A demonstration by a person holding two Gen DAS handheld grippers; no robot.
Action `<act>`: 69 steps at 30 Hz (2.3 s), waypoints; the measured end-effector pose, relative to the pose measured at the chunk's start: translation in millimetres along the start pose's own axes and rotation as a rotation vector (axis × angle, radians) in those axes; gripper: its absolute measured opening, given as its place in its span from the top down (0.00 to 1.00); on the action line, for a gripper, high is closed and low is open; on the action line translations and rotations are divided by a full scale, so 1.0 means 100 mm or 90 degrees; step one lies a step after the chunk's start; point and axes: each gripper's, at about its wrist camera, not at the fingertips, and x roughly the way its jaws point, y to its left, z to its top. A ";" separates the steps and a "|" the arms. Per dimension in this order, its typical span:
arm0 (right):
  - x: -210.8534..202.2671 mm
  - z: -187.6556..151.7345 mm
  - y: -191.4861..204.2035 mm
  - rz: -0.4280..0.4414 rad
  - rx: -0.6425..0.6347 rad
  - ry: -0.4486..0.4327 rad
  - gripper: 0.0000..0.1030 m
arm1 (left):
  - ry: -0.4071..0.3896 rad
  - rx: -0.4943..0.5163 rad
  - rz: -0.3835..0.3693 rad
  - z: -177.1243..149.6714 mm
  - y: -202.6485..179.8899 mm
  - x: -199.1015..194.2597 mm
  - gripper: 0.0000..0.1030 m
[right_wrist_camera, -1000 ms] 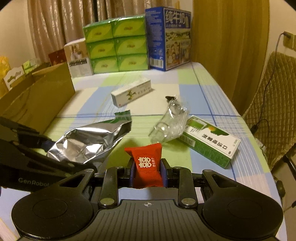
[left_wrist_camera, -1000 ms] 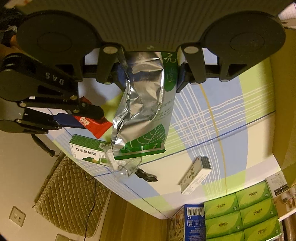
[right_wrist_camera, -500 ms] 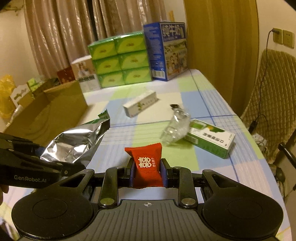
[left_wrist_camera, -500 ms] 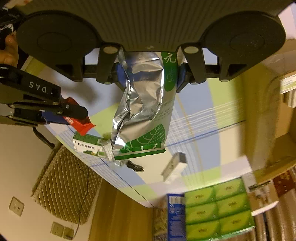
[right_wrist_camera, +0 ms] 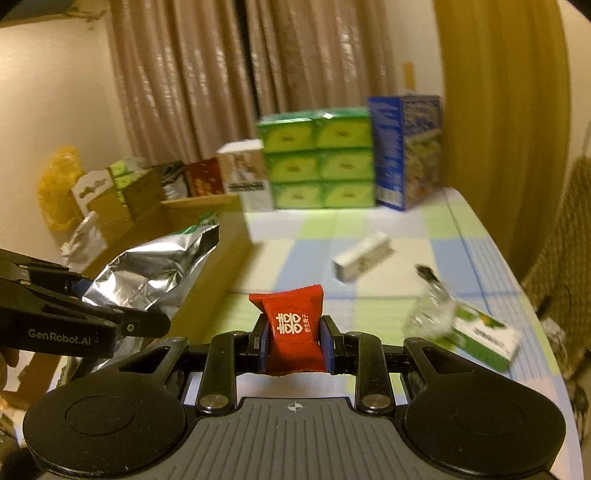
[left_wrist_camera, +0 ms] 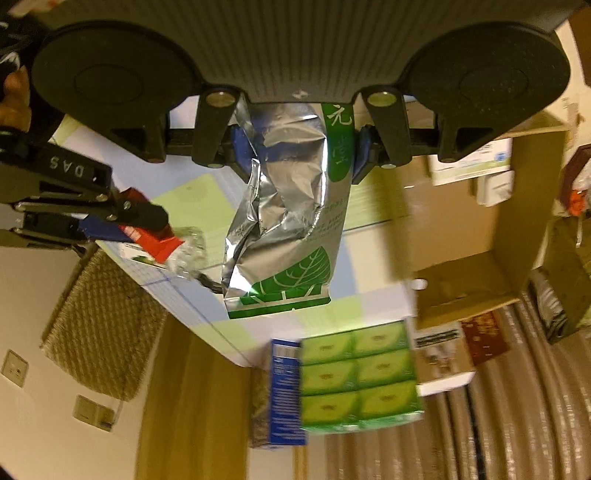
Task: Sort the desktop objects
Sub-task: 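Lift the foil packet and red packet and carry both toward the cardboard box, then open the left tool over the cardboard box while the right tool drops the red packet in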
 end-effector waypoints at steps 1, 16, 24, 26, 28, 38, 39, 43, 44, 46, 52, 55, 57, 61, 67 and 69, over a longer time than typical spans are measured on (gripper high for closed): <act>0.01 0.04 0.07 0.007 -0.006 -0.002 0.76 | 0.000 -0.004 0.007 -0.01 0.08 -0.04 0.53; 0.60 0.49 1.02 0.096 -0.087 0.009 0.76 | 0.006 -0.065 0.099 0.02 1.26 -0.34 0.53; 1.02 0.61 1.21 0.114 -0.096 0.027 0.76 | 0.015 -0.088 0.105 0.16 1.64 -0.11 0.53; 1.13 0.64 1.23 0.115 -0.097 0.032 0.76 | 0.016 -0.092 0.104 0.18 1.70 -0.05 0.53; 1.22 0.65 1.26 0.117 -0.098 0.038 0.76 | 0.018 -0.097 0.102 0.20 1.75 0.01 0.53; 1.64 0.69 1.32 0.126 -0.079 0.059 0.76 | 0.033 -0.111 0.099 0.22 1.97 0.31 0.53; 1.67 0.69 1.33 0.127 -0.076 0.060 0.76 | 0.035 -0.111 0.098 0.22 1.99 0.34 0.53; 1.76 0.69 1.32 0.127 -0.072 0.064 0.76 | 0.038 -0.113 0.094 0.21 2.02 0.43 0.53; 1.78 0.70 1.32 0.127 -0.071 0.065 0.76 | 0.039 -0.114 0.093 0.21 2.03 0.45 0.53; 1.81 0.70 1.31 0.126 -0.070 0.067 0.76 | 0.037 -0.116 0.088 0.21 2.04 0.49 0.53; 1.88 0.70 1.31 0.123 -0.063 0.066 0.76 | 0.038 -0.118 0.087 0.20 2.09 0.57 0.52; 1.89 0.70 1.31 0.123 -0.059 0.065 0.76 | 0.034 -0.123 0.086 0.21 2.12 0.59 0.49; 1.90 0.70 1.31 0.124 -0.057 0.067 0.76 | 0.028 -0.121 0.091 0.21 2.13 0.58 0.49; 1.91 0.70 1.32 0.128 -0.055 0.070 0.76 | 0.013 -0.125 0.102 0.20 2.16 0.49 0.49; 1.95 0.70 1.35 0.147 -0.039 0.078 0.75 | 0.005 -0.135 0.115 0.14 2.20 0.38 0.47; 1.97 0.71 1.33 0.174 -0.017 0.077 0.69 | 0.004 -0.140 0.118 0.12 2.22 0.36 0.46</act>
